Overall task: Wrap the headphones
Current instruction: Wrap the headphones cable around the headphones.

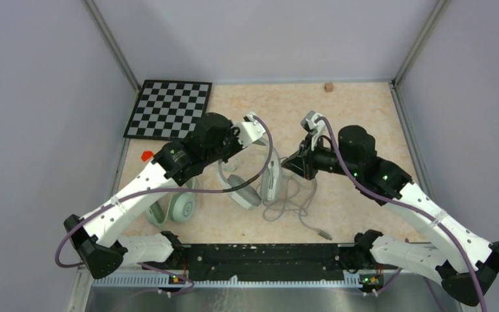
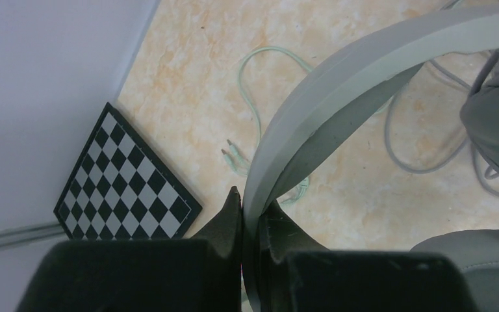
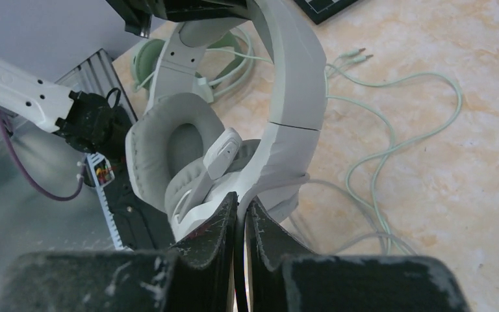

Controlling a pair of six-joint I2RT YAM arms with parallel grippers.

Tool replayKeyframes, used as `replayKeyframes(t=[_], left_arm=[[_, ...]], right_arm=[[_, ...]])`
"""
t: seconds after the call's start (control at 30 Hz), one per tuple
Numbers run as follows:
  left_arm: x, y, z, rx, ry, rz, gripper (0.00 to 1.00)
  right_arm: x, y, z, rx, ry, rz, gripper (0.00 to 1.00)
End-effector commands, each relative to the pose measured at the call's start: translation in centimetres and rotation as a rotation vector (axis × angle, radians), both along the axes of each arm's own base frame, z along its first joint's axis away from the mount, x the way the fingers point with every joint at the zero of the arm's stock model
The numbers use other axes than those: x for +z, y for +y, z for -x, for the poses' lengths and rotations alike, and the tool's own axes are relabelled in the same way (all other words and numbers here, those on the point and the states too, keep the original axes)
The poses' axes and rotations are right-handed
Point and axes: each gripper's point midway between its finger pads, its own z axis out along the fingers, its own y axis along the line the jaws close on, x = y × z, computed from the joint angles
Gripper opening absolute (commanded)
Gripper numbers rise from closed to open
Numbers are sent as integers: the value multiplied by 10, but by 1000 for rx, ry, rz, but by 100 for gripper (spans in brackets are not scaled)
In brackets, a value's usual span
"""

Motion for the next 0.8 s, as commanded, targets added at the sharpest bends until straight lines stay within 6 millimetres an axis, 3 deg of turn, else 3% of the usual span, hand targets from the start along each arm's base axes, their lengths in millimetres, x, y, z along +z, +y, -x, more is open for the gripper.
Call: replayKeyframes(t=[0.0, 0.17, 0.53, 0.77], left_arm=[[24, 6, -14, 76, -102, 45, 0], [27, 12, -18, 111, -123, 44, 0], [28, 10, -26, 297, -36, 195, 0], [25, -2, -29, 376, 56, 298, 0]], right_arm=[[50, 8, 6, 43, -59, -106, 8], [50, 12, 10, 71, -42, -120, 7], [86, 43, 32, 248, 37, -391, 16], [81, 53, 40, 319, 110, -455, 16]])
